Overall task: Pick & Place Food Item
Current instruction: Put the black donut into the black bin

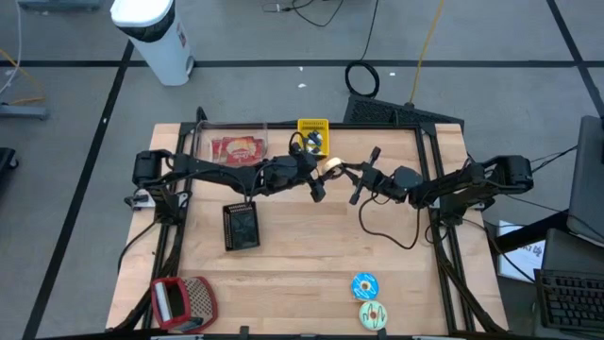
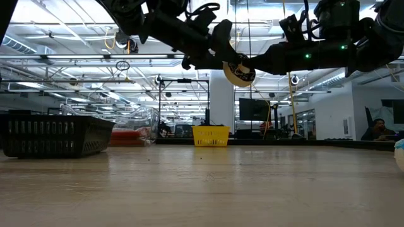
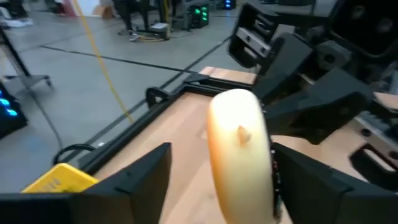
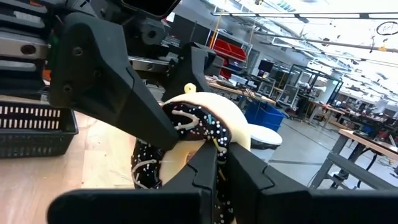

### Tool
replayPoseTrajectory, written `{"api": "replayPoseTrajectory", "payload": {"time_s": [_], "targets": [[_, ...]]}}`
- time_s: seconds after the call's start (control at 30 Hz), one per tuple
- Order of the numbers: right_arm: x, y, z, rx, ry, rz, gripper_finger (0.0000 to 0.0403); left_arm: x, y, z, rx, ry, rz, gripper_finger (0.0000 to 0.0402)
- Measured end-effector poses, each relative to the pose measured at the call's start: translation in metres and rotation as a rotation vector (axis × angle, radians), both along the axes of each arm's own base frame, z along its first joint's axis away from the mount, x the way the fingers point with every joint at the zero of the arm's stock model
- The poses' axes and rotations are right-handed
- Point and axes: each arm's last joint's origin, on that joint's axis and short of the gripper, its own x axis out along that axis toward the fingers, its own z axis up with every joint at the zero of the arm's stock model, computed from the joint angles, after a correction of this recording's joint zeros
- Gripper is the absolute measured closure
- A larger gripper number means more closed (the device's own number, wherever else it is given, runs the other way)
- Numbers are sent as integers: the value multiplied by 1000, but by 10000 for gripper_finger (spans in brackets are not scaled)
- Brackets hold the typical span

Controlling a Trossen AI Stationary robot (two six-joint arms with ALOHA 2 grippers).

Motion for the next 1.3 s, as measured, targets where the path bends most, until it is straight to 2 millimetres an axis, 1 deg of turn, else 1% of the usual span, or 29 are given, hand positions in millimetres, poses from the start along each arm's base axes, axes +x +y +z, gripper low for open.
{"api": "replayPoseTrajectory", "payload": {"time_s": [0.13,0.23,0.33,0.43,0.53,0.63,0.73,0.87,0.9,1.0,1.07,1.17,1.3], "targets": [[0,0,0,0,0,4,387,0,-1,0,-52,-19,-34,197],[1,1,0,-4,0,46,387,1,-2,0,-80,-27,-55,245],[1,2,0,40,-19,90,380,1,-2,0,-88,-27,-71,285],[1,2,0,106,-47,87,360,-4,-3,7,-89,-16,-71,316],[1,2,1,111,-56,96,324,-17,-1,23,-78,18,-29,340],[1,2,0,141,-55,96,280,-38,0,44,-63,66,21,358],[1,2,0,155,-64,97,242,-63,-2,60,-73,152,46,370],[1,2,0,154,-61,97,212,-102,-11,76,-144,276,36,374],[1,2,-1,155,-57,96,208,-111,-14,77,-167,301,32,373],[1,2,-2,156,-42,95,203,-140,-22,76,-234,349,33,373],[1,2,-2,156,-41,94,203,-158,-29,73,-287,350,-6,378],[1,2,-2,156,-40,94,208,-183,-43,63,-364,351,-163,385],[1,2,-2,156,-40,94,213,-212,-59,40,-471,401,-367,385]]}}
